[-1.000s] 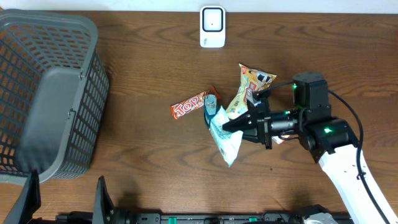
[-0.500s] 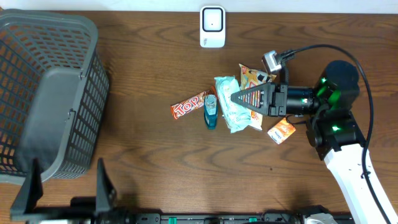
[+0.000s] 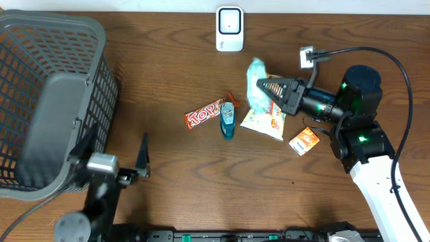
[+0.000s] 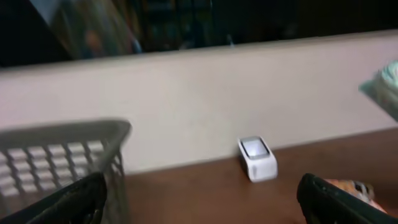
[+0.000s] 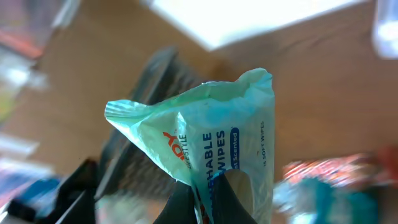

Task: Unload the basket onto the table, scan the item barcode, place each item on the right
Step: 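Carry the wipes pack up to the scanner face with the right gripper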

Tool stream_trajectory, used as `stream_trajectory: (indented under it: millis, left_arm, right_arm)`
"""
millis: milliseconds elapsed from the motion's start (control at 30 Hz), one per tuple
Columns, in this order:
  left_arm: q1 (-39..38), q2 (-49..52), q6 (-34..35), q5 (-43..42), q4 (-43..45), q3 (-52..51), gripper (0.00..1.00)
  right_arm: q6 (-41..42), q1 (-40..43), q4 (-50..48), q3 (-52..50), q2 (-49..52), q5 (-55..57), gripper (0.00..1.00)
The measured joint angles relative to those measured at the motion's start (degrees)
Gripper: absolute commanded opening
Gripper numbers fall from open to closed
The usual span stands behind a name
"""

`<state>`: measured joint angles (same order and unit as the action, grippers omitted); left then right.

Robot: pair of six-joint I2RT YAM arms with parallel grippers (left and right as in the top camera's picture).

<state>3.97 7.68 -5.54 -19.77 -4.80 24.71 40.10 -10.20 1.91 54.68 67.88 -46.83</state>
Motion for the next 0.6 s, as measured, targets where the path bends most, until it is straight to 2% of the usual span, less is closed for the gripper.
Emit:
stream_trajectory:
  millis: [233, 467, 600]
  left_arm:
    - [0.0, 1.7, 1.9, -2.7, 0.6, -2.0, 0.98]
    - [0.0, 1.7, 3.7, -8.8, 0.7, -2.4, 0.98]
    - [0.0, 1.7, 4.5, -8.7, 0.8, -5.3, 0.98]
  right_arm:
    - [-4.7, 0.0, 0.3, 0.0, 0.0, 10.4, 0.01]
    - [-12.9, -1.1, 7.2, 0.0, 0.4, 24.4, 0.01]
    - [-16.2, -2.7, 4.7, 0.0, 3.1, 32.1, 0.01]
